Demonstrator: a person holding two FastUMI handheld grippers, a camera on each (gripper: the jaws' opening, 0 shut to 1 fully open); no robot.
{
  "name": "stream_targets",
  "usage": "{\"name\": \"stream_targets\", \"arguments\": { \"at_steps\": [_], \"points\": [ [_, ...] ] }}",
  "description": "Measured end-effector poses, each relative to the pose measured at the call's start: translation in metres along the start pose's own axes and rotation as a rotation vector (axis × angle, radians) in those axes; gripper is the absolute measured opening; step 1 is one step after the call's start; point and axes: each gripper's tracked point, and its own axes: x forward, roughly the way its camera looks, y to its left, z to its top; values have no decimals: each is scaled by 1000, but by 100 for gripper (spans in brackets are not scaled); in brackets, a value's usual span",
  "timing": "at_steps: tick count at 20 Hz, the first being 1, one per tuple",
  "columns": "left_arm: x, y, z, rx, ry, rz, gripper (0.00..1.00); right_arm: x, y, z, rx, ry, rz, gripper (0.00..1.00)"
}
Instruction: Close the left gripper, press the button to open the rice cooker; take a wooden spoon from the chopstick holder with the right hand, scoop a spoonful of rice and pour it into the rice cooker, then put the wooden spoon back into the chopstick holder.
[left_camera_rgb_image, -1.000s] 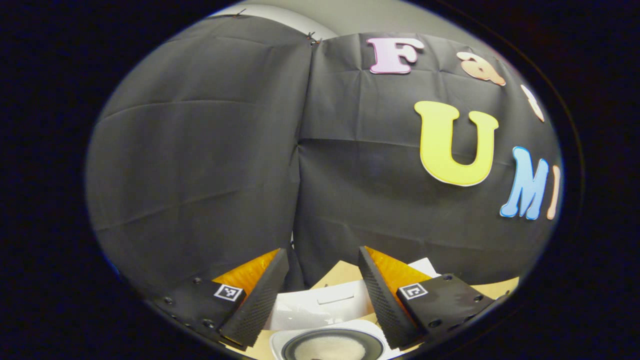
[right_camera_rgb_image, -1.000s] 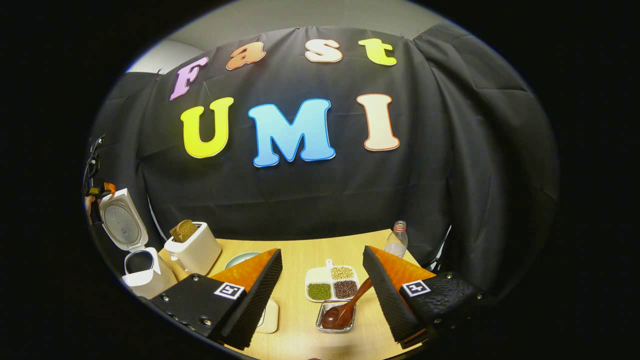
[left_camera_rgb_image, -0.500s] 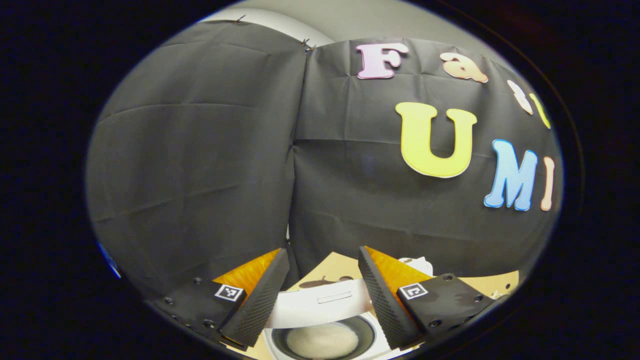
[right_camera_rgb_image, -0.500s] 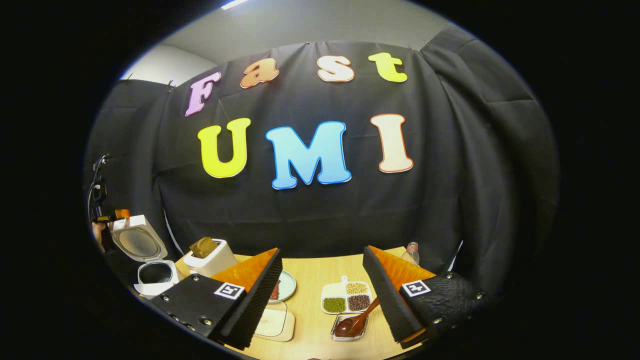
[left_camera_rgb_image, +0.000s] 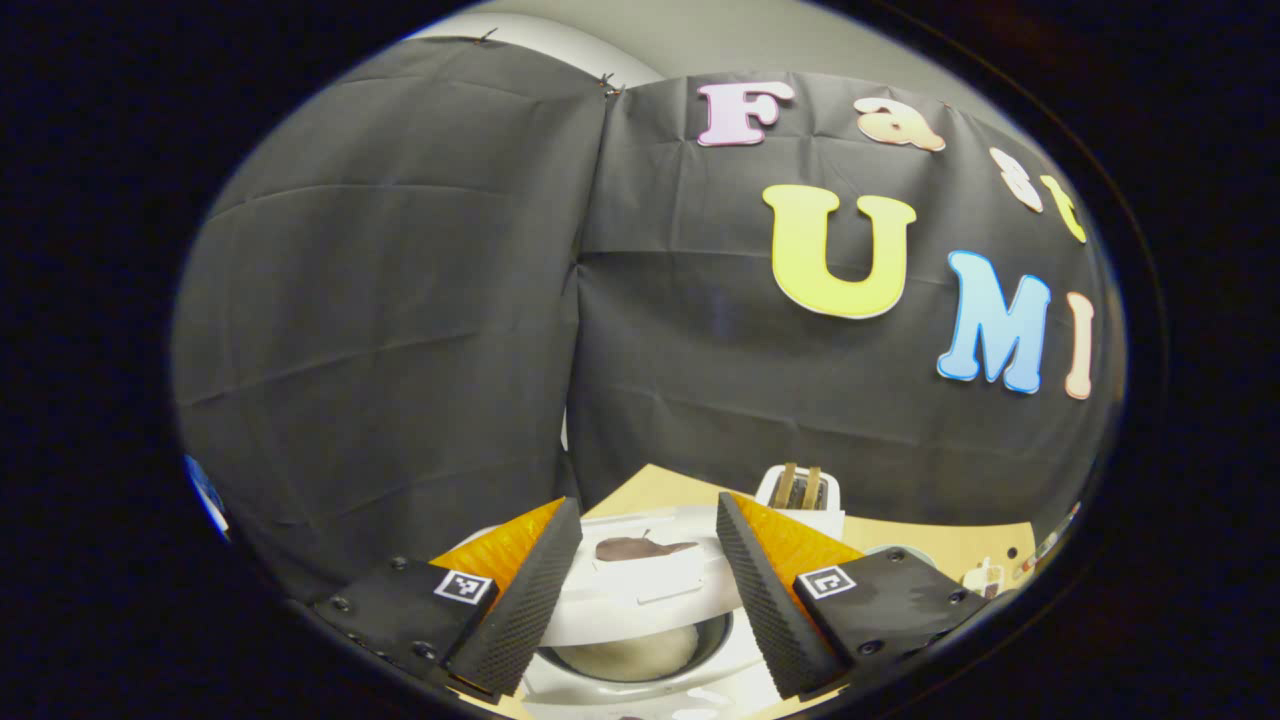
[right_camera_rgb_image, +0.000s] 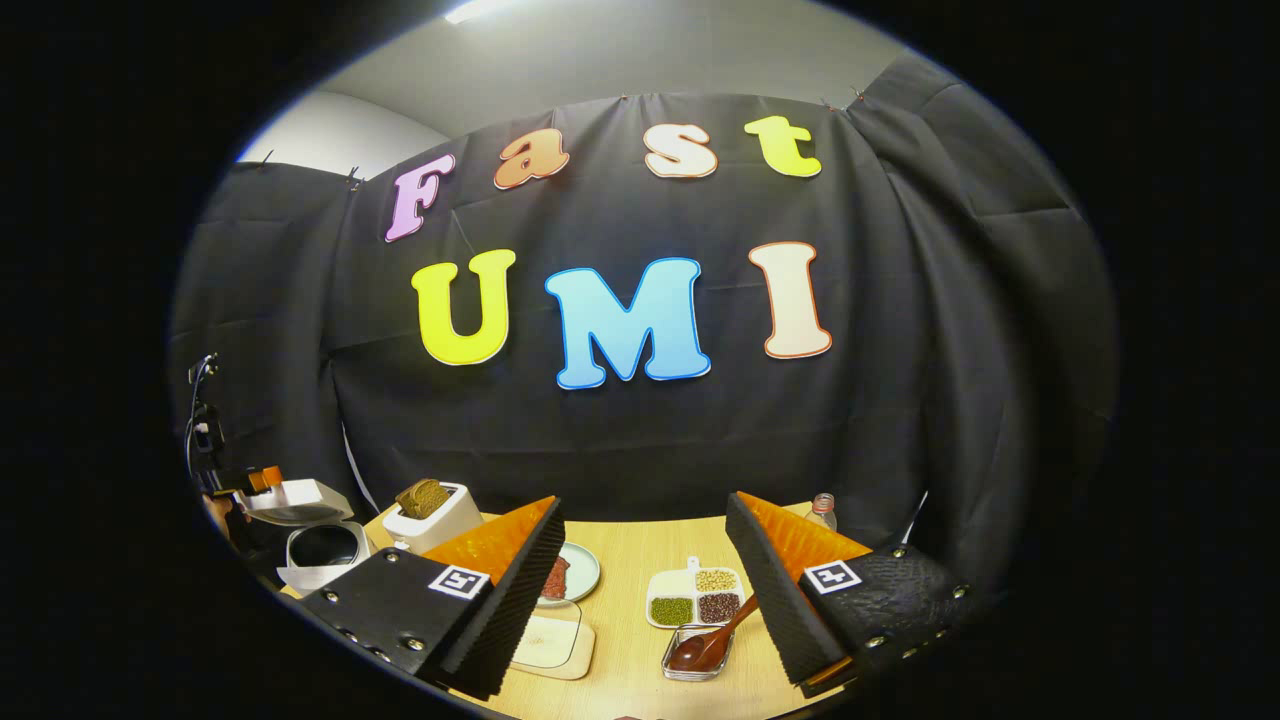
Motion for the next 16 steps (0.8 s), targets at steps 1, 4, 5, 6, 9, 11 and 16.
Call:
{"name": "stream_targets", "arguments": {
  "at_steps": [1,4,5,6,9,11,16],
  "points": [
    [-4,-2,-11,-3,13,-2,95,-1,1,0,1,0,3,99],
    [-9,-10,-48,-15,57,-7,95,-7,5,-1,11,7,17,99],
    [-11,-11,-61,-10,78,-8,95,-9,3,0,9,6,16,99],
    [-10,-12,-70,-3,96,-9,96,-11,3,1,7,3,16,99],
    [-12,-12,-91,23,122,-10,95,-17,-1,3,3,-5,8,98],
    [-8,-12,-96,38,125,-8,95,-21,-5,2,9,-2,1,99],
    [-5,-11,-119,48,213,-12,95,-27,-11,-7,25,18,-13,99]
  ]
}}
